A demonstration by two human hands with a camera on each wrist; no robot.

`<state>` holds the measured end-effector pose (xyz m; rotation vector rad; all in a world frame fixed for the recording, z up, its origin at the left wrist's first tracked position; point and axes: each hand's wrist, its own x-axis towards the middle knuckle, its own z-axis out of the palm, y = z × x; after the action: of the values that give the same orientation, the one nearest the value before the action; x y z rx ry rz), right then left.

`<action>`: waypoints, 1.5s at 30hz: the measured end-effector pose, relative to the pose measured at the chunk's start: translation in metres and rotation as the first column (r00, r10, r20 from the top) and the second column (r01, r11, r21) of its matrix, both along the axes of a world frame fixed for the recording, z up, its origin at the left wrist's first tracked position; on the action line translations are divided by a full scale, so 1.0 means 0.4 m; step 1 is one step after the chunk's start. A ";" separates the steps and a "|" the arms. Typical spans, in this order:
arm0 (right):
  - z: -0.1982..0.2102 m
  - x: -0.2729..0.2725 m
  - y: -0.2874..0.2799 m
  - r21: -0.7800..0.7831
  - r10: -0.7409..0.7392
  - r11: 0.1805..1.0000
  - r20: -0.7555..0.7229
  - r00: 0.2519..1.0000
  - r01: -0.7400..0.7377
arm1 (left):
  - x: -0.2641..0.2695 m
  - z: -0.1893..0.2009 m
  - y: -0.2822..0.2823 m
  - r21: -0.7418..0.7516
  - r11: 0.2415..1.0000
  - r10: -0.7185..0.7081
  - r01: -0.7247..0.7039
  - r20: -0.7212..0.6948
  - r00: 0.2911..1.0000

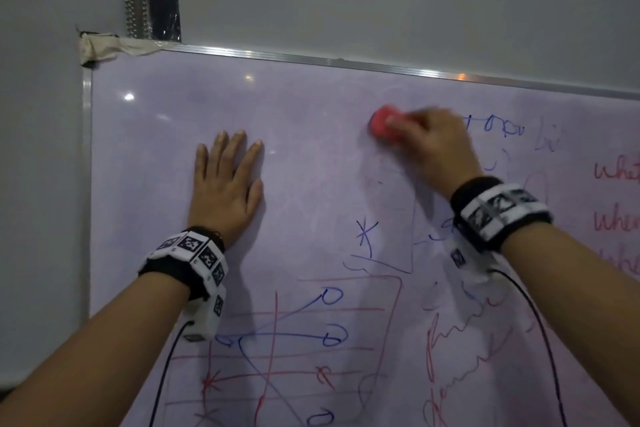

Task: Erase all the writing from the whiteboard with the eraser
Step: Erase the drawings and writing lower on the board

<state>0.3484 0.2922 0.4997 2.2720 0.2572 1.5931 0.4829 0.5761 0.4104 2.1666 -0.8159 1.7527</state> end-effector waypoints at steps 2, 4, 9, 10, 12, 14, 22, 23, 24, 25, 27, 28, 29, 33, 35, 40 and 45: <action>0.041 0.006 -0.018 0.244 -0.014 0.969 0.160 0.987 -0.025 | 0.000 -0.001 0.005 -0.013 1.000 -0.009 0.009 -0.002 1.000; 0.000 0.019 0.004 0.290 0.012 0.955 0.173 0.985 -0.063 | -0.003 -0.003 0.002 -0.022 1.000 -0.019 0.019 -0.001 1.000; -0.374 0.002 0.073 -0.084 0.251 0.955 -0.284 0.925 -0.285 | -0.006 -0.005 0.003 -0.034 0.999 -0.023 0.023 -0.002 1.000; -0.416 -0.004 0.060 -0.234 0.209 0.932 -0.281 0.937 -0.278 | -0.008 -0.006 0.002 -0.031 0.999 -0.018 0.017 -0.007 1.000; -0.388 0.008 0.020 -0.479 0.163 0.832 -0.271 0.949 -0.280 | -0.013 -0.004 -0.001 -0.024 1.000 -0.005 0.004 -0.014 1.000; -0.269 0.010 0.032 -0.476 0.148 0.851 -0.187 0.971 -0.221 | -0.017 -0.004 -0.005 -0.023 1.000 0.003 -0.004 -0.026 1.000; -0.120 0.016 0.000 0.219 0.166 0.958 0.103 0.981 -0.185 | -0.034 -0.003 -0.092 0.015 1.000 0.018 -0.018 -0.012 1.000; -0.207 0.018 0.005 0.250 0.226 0.939 0.071 0.972 -0.236 | -0.033 -0.003 -0.092 0.010 1.000 0.017 -0.017 -0.008 1.000; -0.302 0.012 0.007 0.207 0.290 0.935 0.015 0.957 -0.287 | -0.032 -0.004 -0.091 0.010 1.000 0.017 -0.017 0.001 1.000; -0.385 -0.001 0.006 0.087 0.303 0.950 -0.050 0.952 -0.298 | -0.031 -0.006 -0.088 0.009 1.000 0.018 -0.018 0.010 1.000; -0.474 -0.030 -0.015 -0.235 0.271 0.927 -0.122 0.955 -0.293 | -0.030 -0.008 -0.087 0.003 1.000 0.019 -0.019 0.015 1.000; -0.462 -0.036 -0.035 -0.360 0.234 0.891 -0.158 0.959 -0.277 | -0.030 -0.007 -0.090 -0.001 1.000 0.018 -0.018 0.017 1.000; -0.422 -0.033 -0.048 -0.423 0.210 0.867 -0.174 0.962 -0.265 | -0.030 -0.008 -0.092 -0.003 1.000 0.016 -0.016 0.016 1.000; -0.121 -0.012 -0.115 -0.169 0.107 0.981 0.060 0.992 -0.095 | -0.030 -0.012 -0.089 -0.012 1.000 0.007 -0.007 0.009 1.000; 0.000 -0.015 -0.128 0.019 0.113 0.993 0.192 0.975 -0.119 | -0.034 -0.013 -0.089 -0.010 1.000 0.004 -0.004 0.005 1.000; -0.104 0.001 -0.077 0.175 0.121 0.974 0.133 0.984 -0.144 | -0.035 -0.009 -0.088 0.000 1.000 0.013 -0.013 -0.018 1.000; -0.353 -0.056 0.004 0.085 0.169 0.982 -0.027 0.985 -0.166 | -0.032 -0.008 -0.089 0.009 1.000 0.026 -0.026 -0.002 1.000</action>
<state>0.3259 0.2938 0.3586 2.3983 0.4090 1.6763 0.4700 0.5404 0.4072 2.1939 -0.8002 1.7625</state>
